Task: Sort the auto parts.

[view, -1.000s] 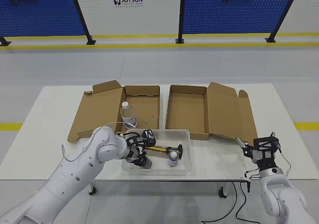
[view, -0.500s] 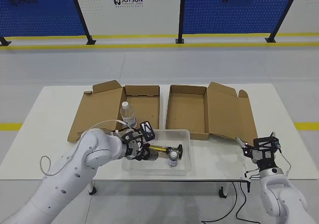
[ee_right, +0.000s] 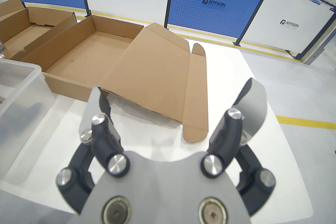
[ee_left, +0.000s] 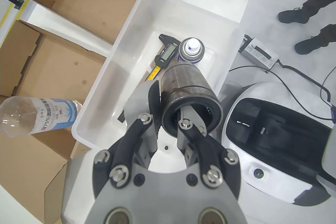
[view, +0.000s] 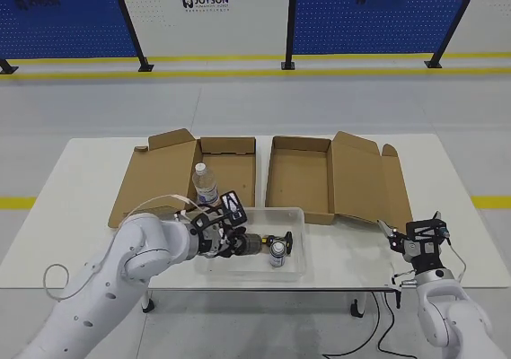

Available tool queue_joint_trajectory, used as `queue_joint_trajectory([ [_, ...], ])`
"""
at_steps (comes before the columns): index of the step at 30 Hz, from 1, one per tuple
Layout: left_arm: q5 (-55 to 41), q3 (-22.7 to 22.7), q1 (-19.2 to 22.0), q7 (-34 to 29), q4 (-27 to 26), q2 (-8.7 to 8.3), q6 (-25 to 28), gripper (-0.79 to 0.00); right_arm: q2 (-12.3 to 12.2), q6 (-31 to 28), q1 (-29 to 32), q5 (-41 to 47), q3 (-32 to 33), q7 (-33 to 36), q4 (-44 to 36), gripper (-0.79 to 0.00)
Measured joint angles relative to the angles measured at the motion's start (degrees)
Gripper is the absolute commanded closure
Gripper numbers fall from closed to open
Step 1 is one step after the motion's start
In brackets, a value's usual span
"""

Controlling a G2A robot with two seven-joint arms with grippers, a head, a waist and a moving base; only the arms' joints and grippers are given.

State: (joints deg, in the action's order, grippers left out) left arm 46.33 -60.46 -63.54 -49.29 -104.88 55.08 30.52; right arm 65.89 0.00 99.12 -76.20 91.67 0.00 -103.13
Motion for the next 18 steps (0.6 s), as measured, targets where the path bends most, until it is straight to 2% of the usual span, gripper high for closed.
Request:
queue_joint_trajectory([
  [7,4.7,-0.6,1.7,6.1,1.3,0.37,-2.5,0.000,0.0,0.0,0.0,0.0,0.0,0.0,0.0,-0.785],
  [13,11.6,2.6,5.6,7.1,4.5,1.35,-4.8,0.000,0.0,0.0,0.0,0.0,0.0,0.0,0.0,-0.785],
  [18,12.7,5.9,9.5,8.2,8.9,2.77,-7.5,0.000,0.0,0.0,0.0,0.0,0.0,0.0,0.0,-0.785],
])
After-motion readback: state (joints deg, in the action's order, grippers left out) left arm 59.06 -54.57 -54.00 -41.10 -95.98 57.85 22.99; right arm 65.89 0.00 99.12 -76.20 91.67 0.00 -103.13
